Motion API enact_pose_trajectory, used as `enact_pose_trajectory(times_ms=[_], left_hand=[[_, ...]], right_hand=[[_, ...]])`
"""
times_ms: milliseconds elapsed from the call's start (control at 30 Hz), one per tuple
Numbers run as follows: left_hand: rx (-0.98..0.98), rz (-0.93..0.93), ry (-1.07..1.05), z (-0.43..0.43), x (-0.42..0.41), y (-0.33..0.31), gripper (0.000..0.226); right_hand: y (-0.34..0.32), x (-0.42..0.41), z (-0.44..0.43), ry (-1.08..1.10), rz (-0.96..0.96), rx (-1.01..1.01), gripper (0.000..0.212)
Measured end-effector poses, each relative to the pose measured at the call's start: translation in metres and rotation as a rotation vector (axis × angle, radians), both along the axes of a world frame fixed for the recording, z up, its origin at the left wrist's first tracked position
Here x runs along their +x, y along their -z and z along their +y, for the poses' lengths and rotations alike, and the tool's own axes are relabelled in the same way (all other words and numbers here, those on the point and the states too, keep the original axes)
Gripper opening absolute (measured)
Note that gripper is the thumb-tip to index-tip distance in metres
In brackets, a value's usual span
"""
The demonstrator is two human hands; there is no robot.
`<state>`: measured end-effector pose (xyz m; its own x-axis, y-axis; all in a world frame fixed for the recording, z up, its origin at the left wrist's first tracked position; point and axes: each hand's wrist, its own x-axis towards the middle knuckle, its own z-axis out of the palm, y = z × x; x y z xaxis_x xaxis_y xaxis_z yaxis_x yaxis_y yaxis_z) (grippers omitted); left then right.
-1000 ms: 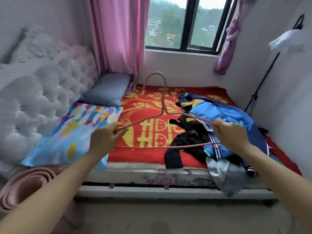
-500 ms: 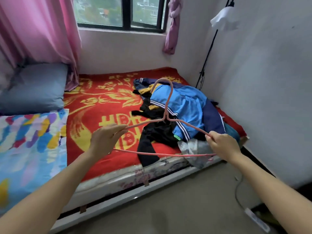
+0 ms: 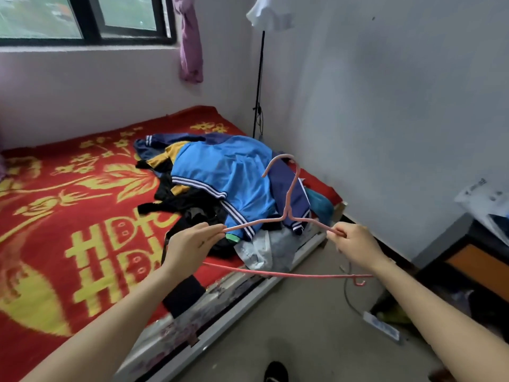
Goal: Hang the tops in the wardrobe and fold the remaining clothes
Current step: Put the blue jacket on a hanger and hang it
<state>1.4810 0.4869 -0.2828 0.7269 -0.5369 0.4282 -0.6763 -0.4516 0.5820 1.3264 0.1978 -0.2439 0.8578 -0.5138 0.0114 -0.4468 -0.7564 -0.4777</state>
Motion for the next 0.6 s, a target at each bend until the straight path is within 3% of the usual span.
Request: enact_pose_trajectory(times_ms=[167,267,333,467,600], left_hand=[[0.056,0.048,-0.094,-0.072,0.035,0.011,0.019],[0.079,-0.022,-0.040,-0.131,0.044,-0.001,0.022],[0.107,-0.095,0.029,-0.167,0.047,-0.005,0.037],[0.150,0.016,-0.027,-0.211,0.065,0.001,0.020],[0.183,0.111,0.003,-0.249,0.076,0.010,0.016]], right_hand=[[-0.003,0.048,-0.066,-0.100,0.008,0.089,0.017],[-0.008,0.079,-0.101,-0.240,0.002,0.180,0.008],[-0.012,0.097,-0.118,-0.292,-0.035,0.259,0.009],[-0.009,0.115,-0.154,-0.302,-0.058,0.388,0.014],[0.002,0.118,-0.183,-0.265,-0.052,0.425,0.019]])
